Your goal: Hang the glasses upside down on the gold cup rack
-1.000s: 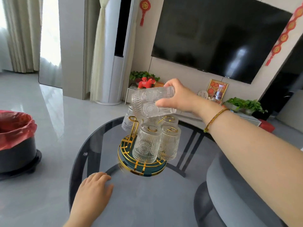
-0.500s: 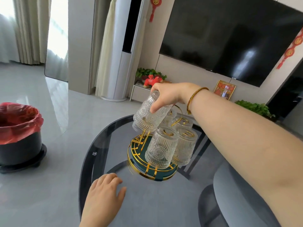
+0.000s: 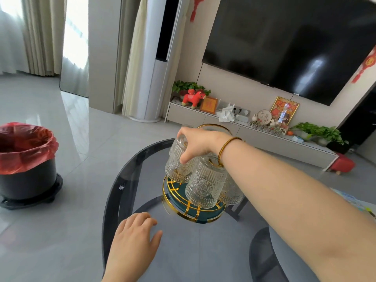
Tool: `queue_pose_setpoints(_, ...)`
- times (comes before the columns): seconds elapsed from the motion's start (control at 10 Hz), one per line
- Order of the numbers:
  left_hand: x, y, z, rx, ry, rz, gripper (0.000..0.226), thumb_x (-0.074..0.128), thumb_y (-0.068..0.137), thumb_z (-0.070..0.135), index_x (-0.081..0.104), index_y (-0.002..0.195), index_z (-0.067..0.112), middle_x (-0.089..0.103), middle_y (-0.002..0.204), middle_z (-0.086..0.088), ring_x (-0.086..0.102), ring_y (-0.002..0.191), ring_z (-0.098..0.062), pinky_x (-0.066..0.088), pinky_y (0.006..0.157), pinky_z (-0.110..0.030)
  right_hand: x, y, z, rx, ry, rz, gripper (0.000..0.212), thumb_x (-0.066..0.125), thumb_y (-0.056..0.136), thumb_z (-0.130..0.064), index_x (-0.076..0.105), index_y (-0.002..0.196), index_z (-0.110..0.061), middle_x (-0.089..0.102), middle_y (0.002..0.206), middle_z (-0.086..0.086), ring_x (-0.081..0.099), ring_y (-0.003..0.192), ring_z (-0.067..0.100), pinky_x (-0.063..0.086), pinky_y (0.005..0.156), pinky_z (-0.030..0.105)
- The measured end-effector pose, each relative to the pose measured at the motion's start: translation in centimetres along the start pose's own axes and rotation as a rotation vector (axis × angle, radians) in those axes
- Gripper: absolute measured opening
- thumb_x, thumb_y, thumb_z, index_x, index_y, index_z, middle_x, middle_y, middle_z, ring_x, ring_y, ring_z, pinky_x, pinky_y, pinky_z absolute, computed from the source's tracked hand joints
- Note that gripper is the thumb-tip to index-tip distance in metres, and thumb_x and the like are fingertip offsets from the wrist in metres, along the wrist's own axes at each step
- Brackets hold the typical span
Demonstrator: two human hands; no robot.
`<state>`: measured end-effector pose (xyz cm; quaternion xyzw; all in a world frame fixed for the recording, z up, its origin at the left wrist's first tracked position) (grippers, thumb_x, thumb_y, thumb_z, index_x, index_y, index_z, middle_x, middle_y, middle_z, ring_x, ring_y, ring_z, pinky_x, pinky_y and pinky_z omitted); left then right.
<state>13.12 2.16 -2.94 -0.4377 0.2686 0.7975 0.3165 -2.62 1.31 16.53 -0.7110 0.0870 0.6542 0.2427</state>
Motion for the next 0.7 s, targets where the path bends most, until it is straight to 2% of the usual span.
queue_pose_setpoints(0.1,-0.1,0.0,0.1,0.003,-0.007,0.005,0.040,0.038,0.088,0.051,0.047,0.122,0.032,0.043,0.136,0.016,0.032,0.131,-0.007,0.021,0.113,-0.027,0.6,0.1,0.4,0.011,0.037,0.016,0.075,0.070,0.070,-0.027,0.029,0.131,-0.016,0.042,0.136,0.008,0.039,0.122,0.028,0.038,0.093,0.038)
queue_pose_setpoints(0.2,-0.2,-0.1,0.1,0.003,0.001,0.000,0.040,0.037,0.088,0.051,0.046,0.123,0.033,0.042,0.136,0.017,0.031,0.131,-0.006,0.021,0.113,-0.027,0.9,0.1,0.6,0.009,0.093,0.024,0.077,0.070,0.071,-0.026,0.027,0.134,-0.016,0.041,0.139,0.008,0.038,0.125,0.027,0.037,0.094,0.036)
queue_pose_setpoints(0.4,-0.3,-0.1,0.3,0.011,0.020,0.004,0.039,0.037,0.088,0.051,0.046,0.122,0.033,0.042,0.136,0.017,0.032,0.130,-0.006,0.022,0.112,-0.026,1.2,-0.2,0.8,-0.011,0.120,0.060,0.084,0.069,0.071,-0.027,0.019,0.139,-0.018,0.033,0.145,0.008,0.028,0.133,0.029,0.033,0.107,0.043)
queue_pose_setpoints(0.5,-0.3,-0.1,0.3,0.025,0.041,0.004,0.038,0.037,0.089,0.050,0.047,0.121,0.033,0.044,0.134,0.017,0.034,0.129,-0.006,0.024,0.111,-0.026,1.3,-0.7,1.1,-0.019,0.138,0.096,0.084,0.068,0.072,-0.032,0.020,0.139,-0.018,0.028,0.148,0.009,0.026,0.134,0.028,0.031,0.108,0.044)
queue_pose_setpoints(0.6,-0.5,-0.2,0.5,0.013,0.043,0.000,0.038,0.038,0.089,0.050,0.047,0.121,0.033,0.044,0.134,0.016,0.035,0.129,-0.007,0.025,0.111,-0.026,0.7,-2.5,1.0,-0.020,0.089,0.191,0.073,0.063,0.076,-0.036,0.027,0.136,-0.019,0.032,0.146,0.007,0.024,0.134,0.028,0.031,0.105,0.044)
queue_pose_setpoints(0.7,-0.3,-0.2,0.4,0.002,0.066,0.002,0.036,0.041,0.088,0.049,0.048,0.119,0.032,0.046,0.132,0.015,0.035,0.128,-0.008,0.026,0.109,-0.027,0.3,-4.8,1.7,-0.068,0.139,0.493,0.048,0.056,0.082,-0.030,0.043,0.126,-0.018,0.046,0.135,0.006,0.034,0.126,0.026,0.032,0.099,0.037)
Point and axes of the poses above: each hand's wrist, its own y-axis towards the middle knuckle, its own x-axis out of the palm, z = x × y, the point moved 2 cm from there along y, towards the middle knuckle
